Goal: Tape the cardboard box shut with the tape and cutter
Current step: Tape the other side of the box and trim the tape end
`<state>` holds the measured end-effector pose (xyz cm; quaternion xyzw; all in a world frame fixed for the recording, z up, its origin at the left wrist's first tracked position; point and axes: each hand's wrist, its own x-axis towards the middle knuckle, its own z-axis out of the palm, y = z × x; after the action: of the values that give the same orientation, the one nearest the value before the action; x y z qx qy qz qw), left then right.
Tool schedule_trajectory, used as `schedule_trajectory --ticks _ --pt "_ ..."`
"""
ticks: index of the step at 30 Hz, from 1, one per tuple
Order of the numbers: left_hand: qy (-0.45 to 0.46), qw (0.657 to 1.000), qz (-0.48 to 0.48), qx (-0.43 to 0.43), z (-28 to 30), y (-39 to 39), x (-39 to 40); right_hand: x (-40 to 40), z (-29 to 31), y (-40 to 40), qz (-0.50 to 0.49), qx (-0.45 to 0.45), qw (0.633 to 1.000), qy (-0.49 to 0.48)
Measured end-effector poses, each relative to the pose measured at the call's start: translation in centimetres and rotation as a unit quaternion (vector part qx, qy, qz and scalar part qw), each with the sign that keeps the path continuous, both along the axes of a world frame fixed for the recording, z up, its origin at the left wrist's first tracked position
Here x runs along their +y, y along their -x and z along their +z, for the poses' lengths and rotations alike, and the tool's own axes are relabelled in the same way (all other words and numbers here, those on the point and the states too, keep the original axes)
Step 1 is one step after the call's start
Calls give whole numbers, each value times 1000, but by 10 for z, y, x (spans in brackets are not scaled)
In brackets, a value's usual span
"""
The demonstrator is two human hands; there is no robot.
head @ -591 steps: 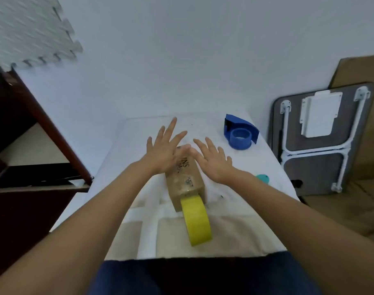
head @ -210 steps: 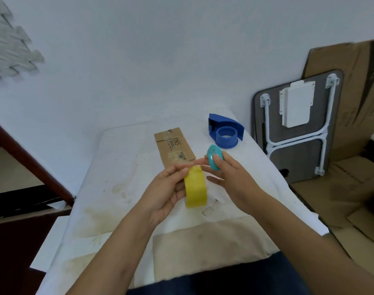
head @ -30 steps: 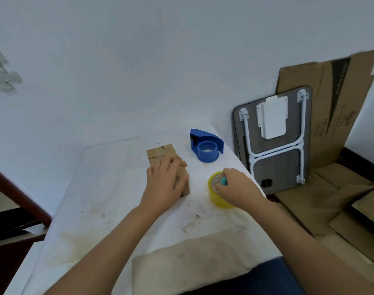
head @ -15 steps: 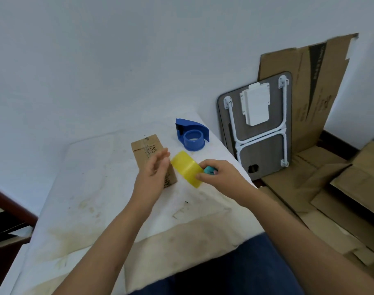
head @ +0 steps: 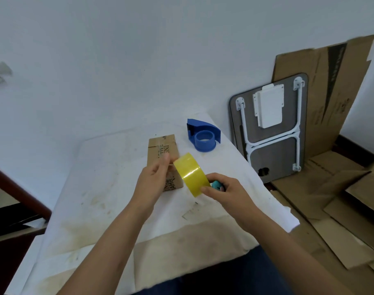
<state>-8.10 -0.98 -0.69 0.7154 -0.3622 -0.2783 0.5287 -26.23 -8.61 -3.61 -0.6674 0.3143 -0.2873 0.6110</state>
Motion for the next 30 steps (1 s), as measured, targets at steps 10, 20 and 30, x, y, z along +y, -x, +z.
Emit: schedule_trajectory --ticks 10,20,30 --pt "-3 998 -45 -42 -4 0 0 0 -10 6 -4 29 1000 7" --pt "-3 997 -51 -54 -3 1 0 -3 -23 14 4 68 997 26" --pt "-66 920 -170 -347 2 19 -9 -16 -2 9 -33 85 989 117"
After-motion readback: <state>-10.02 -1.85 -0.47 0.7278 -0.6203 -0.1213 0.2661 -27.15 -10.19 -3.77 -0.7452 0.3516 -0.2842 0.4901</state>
